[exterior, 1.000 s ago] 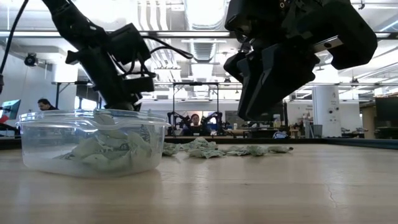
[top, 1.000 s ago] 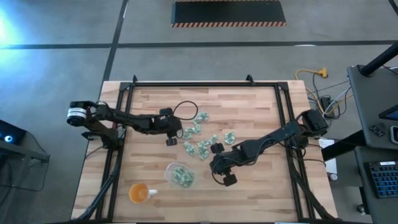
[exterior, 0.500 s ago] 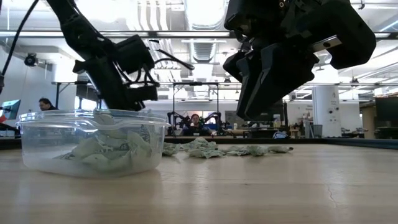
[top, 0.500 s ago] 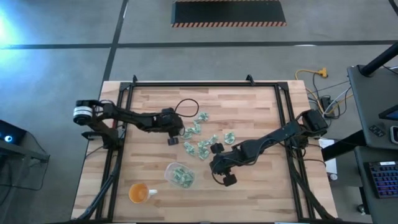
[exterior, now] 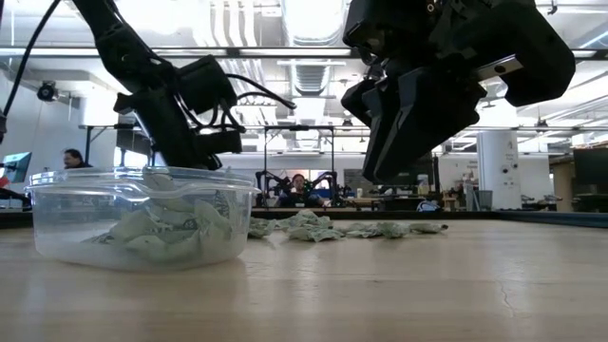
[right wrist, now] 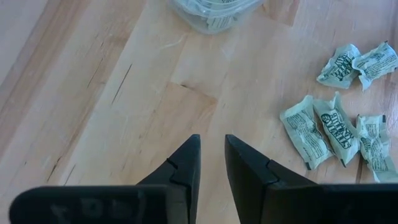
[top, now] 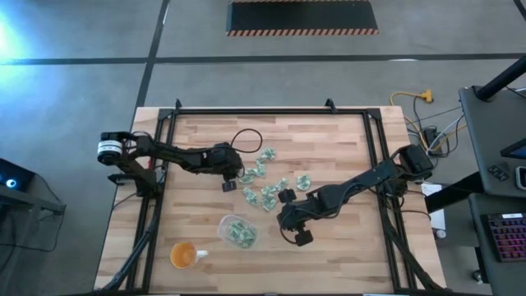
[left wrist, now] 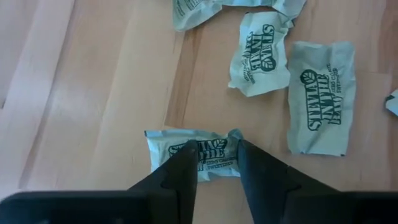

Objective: Pick and place Stevia / Truvia into bins
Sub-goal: Put the stevia packet into the transparent container

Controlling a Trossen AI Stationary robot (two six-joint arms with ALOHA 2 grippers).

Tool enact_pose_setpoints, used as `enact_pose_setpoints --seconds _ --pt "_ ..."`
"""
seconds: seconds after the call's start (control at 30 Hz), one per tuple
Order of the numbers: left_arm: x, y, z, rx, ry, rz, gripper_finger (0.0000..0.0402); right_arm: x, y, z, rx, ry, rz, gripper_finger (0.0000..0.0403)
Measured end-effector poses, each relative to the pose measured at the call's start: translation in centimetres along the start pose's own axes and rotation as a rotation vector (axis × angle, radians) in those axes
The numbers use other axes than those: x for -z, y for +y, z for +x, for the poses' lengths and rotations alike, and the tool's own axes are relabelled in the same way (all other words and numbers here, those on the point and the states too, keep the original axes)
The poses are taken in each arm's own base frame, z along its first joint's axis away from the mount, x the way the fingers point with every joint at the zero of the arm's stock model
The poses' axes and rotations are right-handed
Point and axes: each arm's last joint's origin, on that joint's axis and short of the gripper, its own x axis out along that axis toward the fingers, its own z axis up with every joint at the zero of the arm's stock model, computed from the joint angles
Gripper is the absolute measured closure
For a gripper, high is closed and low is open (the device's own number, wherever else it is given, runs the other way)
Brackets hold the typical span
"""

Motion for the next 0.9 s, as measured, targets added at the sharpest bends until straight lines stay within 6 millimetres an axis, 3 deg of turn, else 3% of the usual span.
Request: enact_pose_setpoints --seconds 0.23,0.47,0.77,0.9 --pt "0.0 -0.1 0.0 0.016 0.001 0.002 0.0364 0.1 0.0 0.0 0.0 0.002 0.0 0.0337" --pt "-0.1 0.0 -0.5 0.016 -0.003 0.001 0.0384 0.1 0.0 0.0 -0.001 0.002 0.0 0.0342" --pt "-0.8 -0.3 -4.2 0.065 -0.096 -0.04 0.0384 0.3 0.0 0.1 -0.001 0.009 0.0 0.0339" --pt "-1.4 -1.1 -6.5 0.226 -0.193 -0.041 0.0384 0.3 0.0 0.1 -0.001 0.007 0.0 0.0343"
